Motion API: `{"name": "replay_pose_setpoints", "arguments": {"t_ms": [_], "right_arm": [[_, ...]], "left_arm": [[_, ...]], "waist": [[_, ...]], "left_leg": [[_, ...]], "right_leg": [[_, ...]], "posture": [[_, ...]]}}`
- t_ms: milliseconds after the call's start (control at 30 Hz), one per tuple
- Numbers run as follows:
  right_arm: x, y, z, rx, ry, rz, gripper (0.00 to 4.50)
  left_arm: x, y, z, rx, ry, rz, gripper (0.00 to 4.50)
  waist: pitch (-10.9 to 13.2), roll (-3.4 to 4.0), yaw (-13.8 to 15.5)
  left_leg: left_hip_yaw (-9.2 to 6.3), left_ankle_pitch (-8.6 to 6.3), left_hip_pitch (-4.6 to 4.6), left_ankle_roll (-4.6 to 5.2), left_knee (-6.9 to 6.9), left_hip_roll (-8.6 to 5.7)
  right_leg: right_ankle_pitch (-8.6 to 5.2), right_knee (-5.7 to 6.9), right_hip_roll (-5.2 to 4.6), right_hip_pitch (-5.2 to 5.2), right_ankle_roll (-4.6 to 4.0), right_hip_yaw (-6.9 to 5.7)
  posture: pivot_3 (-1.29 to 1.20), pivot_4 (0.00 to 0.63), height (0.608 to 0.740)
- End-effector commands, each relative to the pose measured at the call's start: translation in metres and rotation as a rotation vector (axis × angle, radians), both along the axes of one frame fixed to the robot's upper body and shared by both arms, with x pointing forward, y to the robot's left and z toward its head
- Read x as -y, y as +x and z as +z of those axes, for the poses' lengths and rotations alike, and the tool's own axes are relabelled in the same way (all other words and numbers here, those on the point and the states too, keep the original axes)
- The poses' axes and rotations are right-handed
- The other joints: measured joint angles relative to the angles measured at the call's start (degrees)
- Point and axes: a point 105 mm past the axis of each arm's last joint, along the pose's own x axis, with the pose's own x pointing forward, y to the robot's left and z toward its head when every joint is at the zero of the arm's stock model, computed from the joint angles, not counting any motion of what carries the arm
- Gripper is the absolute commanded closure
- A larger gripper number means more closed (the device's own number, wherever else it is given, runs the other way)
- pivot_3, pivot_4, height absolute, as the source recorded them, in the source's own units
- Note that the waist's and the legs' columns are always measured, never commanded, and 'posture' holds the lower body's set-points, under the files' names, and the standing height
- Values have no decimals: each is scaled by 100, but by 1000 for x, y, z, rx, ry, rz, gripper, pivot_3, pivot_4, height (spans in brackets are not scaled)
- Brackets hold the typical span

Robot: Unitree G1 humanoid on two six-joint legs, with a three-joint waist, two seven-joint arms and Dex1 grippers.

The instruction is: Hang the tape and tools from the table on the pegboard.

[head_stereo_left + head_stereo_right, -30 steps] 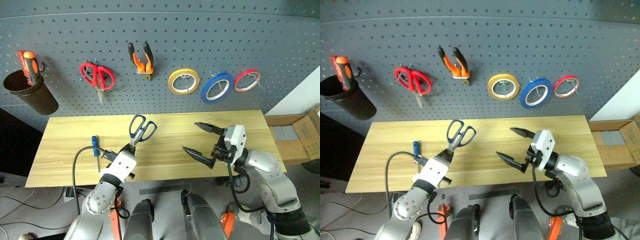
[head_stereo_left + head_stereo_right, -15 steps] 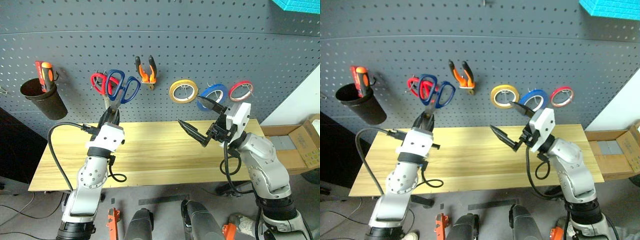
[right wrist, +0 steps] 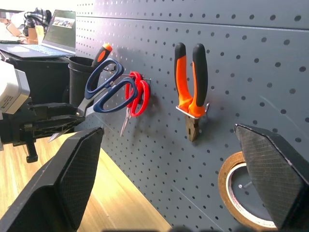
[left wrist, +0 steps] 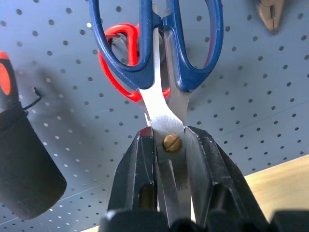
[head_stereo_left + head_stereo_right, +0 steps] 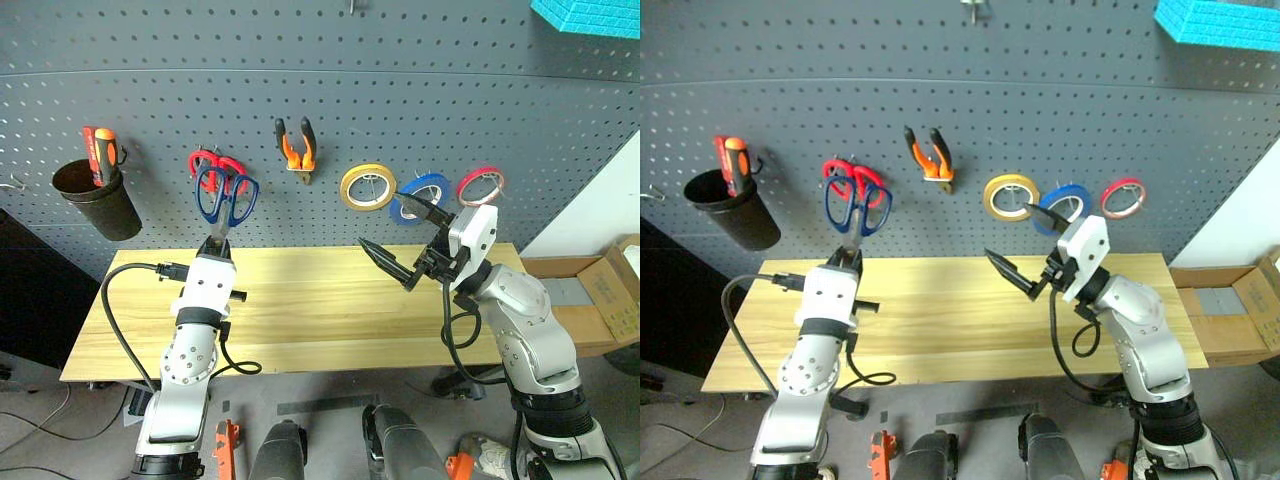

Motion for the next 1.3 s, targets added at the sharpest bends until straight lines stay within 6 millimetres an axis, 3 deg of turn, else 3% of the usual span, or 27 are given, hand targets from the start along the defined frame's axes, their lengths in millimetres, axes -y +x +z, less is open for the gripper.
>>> {"name": "replay_pose_setpoints", "arguments": {"t_ms": [33, 333, 533, 900, 1133, 1267, 1300], "right_arm": [[1, -3, 5, 35, -1, 5, 0], [2, -2, 4, 33, -8, 1, 0], [3, 0, 1, 18, -9, -7, 0], [4, -1, 0, 16, -8, -17, 0], [4, -3, -1, 13, -10, -14, 0], [3, -8, -5, 8, -24, 3, 0], [1, -10, -8, 2, -39, 16, 0]], "left_arm": [[-4, -3, 24, 93, -11, 21, 3949], [-15, 2, 17, 50, -89, 66, 3949], [-13, 12, 6, -15, -134, 33, 3949], [-14, 28, 6, -52, -219, 25, 3949], [-16, 25, -1, -79, -235, 37, 1582], [-18, 16, -24, -141, -252, 66, 166], [-19, 11, -37, -181, -271, 83, 47]], "waist": [[-4, 0, 1], [-13, -1, 7], [-20, -1, 12], [-57, -1, 11], [-80, 0, 13], [-117, 0, 8], [-120, 1, 7]], "left_leg": [[0, 0, 4, 0, 0, 0], [-1, 0, 12, 0, 0, 1], [-2, 0, 13, 0, 1, -1], [-4, 0, 15, 0, 4, -2], [-4, 0, 25, 0, 3, -1], [0, 0, 35, 0, 0, -1], [2, -1, 38, 0, -1, 0]], "right_leg": [[0, 0, 2, 4, 0, 0], [0, 3, 10, 10, -2, 1], [0, 4, 11, 12, -2, 1], [1, 5, 14, 15, -3, 1], [1, 5, 15, 23, -4, 1], [-1, 4, 16, 29, -4, 5], [-2, 5, 16, 29, -6, 6]], "posture": [[-22, 146, 740], [-17, 145, 740], [-16, 144, 740], [-24, 137, 740], [-29, 138, 740], [-33, 141, 740], [-36, 146, 740]]}}
